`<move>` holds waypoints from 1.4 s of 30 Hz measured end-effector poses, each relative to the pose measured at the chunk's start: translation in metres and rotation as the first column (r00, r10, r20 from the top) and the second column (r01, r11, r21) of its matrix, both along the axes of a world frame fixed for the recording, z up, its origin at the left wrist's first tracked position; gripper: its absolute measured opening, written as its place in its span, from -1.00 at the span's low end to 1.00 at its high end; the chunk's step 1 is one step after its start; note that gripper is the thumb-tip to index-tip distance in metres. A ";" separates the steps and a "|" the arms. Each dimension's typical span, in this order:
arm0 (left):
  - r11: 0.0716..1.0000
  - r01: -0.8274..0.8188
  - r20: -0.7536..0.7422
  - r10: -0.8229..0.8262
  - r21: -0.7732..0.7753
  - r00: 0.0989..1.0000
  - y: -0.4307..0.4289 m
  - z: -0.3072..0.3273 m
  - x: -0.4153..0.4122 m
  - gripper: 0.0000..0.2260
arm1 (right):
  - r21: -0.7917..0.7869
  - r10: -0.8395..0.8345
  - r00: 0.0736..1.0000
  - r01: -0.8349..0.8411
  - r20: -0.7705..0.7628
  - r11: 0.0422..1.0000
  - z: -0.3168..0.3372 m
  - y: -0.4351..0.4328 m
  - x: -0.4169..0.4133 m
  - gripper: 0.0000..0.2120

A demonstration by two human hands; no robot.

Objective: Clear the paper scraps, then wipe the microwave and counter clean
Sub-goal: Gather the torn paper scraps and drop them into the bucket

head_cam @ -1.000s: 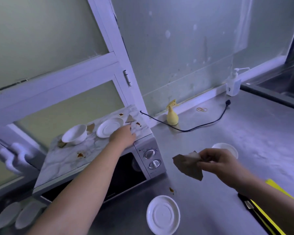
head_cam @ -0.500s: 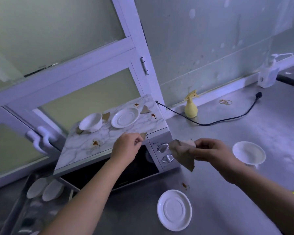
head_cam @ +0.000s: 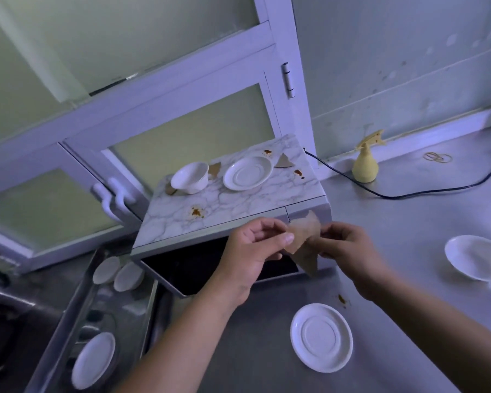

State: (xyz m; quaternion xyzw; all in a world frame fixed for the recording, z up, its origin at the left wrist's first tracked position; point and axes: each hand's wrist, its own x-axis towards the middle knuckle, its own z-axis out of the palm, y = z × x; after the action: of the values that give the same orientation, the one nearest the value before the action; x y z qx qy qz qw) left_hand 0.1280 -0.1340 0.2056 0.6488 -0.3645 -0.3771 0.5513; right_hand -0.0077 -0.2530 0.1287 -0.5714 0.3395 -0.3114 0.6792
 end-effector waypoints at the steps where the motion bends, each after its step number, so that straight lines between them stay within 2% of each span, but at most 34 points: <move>1: 1.000 0.018 -0.024 -0.018 -0.007 1.000 0.004 0.000 0.001 -0.86 | 0.002 -0.001 1.000 0.001 0.000 1.000 -0.001 0.002 0.003 -0.95; 4: 1.000 0.003 0.016 -0.003 0.017 1.000 0.011 -0.002 0.001 -0.84 | 0.029 0.069 0.995 -0.071 0.067 0.997 0.003 0.008 0.006 -0.92; 6: 0.993 -0.106 0.132 0.097 0.058 0.986 0.010 -0.006 0.004 -0.82 | 0.057 0.171 0.971 -0.182 0.165 0.982 0.009 0.012 0.007 -0.92; 8: 0.979 -0.196 0.177 0.183 0.058 0.967 0.009 -0.009 0.006 -0.82 | 0.090 0.236 0.940 -0.265 0.244 0.960 0.014 0.014 0.008 -0.84; 10: 0.969 -0.245 0.228 0.230 0.038 0.946 0.009 -0.008 0.007 -0.84 | 0.109 0.252 0.922 -0.294 0.294 0.950 0.017 0.014 0.007 -0.81; 12: 0.971 -0.236 0.298 0.212 0.048 0.931 0.009 -0.005 0.009 -0.90 | 0.116 0.251 0.913 -0.301 0.323 0.946 0.020 0.012 0.006 -0.84; 13: 0.978 -0.197 0.292 0.171 0.061 0.941 0.008 -0.003 0.009 -0.92 | 0.118 0.253 0.909 -0.306 0.332 0.945 0.022 0.010 0.006 -0.84; 16: 0.994 -0.099 0.148 0.091 0.048 0.985 0.007 0.002 0.010 -0.91 | 0.111 0.265 0.900 -0.319 0.345 0.941 0.027 0.007 0.006 -0.83; 20: 0.981 -0.191 0.066 0.193 -0.032 0.979 0.007 0.002 0.010 -0.83 | 0.139 0.268 0.904 -0.328 0.333 0.934 0.028 0.008 0.009 -0.78; 23: 0.975 -0.223 -0.038 0.223 -0.020 0.974 0.009 0.002 0.014 -0.62 | 0.135 0.340 0.888 -0.395 0.309 0.909 0.036 0.001 0.008 -0.85; 24: 0.971 -0.238 -0.073 0.237 -0.012 0.969 0.011 0.002 0.017 -0.62 | 0.116 0.351 0.891 -0.396 0.287 0.911 0.041 -0.005 0.009 -0.90; 26: 0.970 -0.244 -0.110 0.241 -0.013 0.964 0.016 0.003 0.023 -0.74 | 0.025 0.285 0.941 -0.294 0.184 0.955 0.051 -0.024 0.016 -0.93; 28: 0.963 -0.268 -0.140 0.264 -0.014 0.954 0.023 -0.001 0.030 -0.82 | -0.198 0.092 0.996 -0.086 0.018 0.976 0.058 -0.050 0.032 -0.91; 30: 0.953 -0.303 -0.172 0.298 0.000 0.939 0.031 -0.009 0.035 -0.83 | -0.452 -0.088 0.985 0.013 -0.146 0.892 0.064 -0.080 0.056 -0.95; 32: 0.936 -0.351 -0.192 0.349 0.026 0.917 0.039 -0.017 0.039 -0.83 | -0.589 -0.142 0.919 -0.112 -0.368 0.800 0.067 -0.108 0.084 -0.80; 34: 0.919 -0.391 -0.192 0.393 0.051 0.899 0.046 -0.024 0.043 -0.84 | -0.613 -0.159 0.787 -0.317 -0.595 0.723 0.065 -0.133 0.112 -0.60; 36: 0.919 -0.390 -0.205 0.393 0.055 0.896 0.054 -0.029 0.047 -0.82 | -0.581 -0.202 0.631 -0.479 -0.749 0.658 0.060 -0.151 0.134 -0.52; 38: 0.918 -0.392 -0.221 0.394 0.056 0.892 0.063 -0.031 0.052 -0.80 | -0.555 -0.235 0.550 -0.539 -0.802 0.633 0.058 -0.165 0.150 -0.63; 40: 0.905 -0.421 -0.223 0.425 0.067 0.877 0.073 -0.034 0.058 -0.80 | -0.586 -0.295 0.530 -0.547 -0.795 0.598 0.055 -0.175 0.161 -0.75; 42: 0.891 -0.448 -0.222 0.453 0.075 0.864 0.078 -0.035 0.062 -0.79 | -0.644 -0.387 0.517 -0.563 -0.764 0.518 0.053 -0.181 0.165 -0.72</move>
State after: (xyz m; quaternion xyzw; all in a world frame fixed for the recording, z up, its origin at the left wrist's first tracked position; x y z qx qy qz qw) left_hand 0.1897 -0.0556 0.1703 0.6728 -0.1319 -0.3152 0.6562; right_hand 0.1573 -0.4337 0.1819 -0.9159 0.3898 -0.0699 0.0654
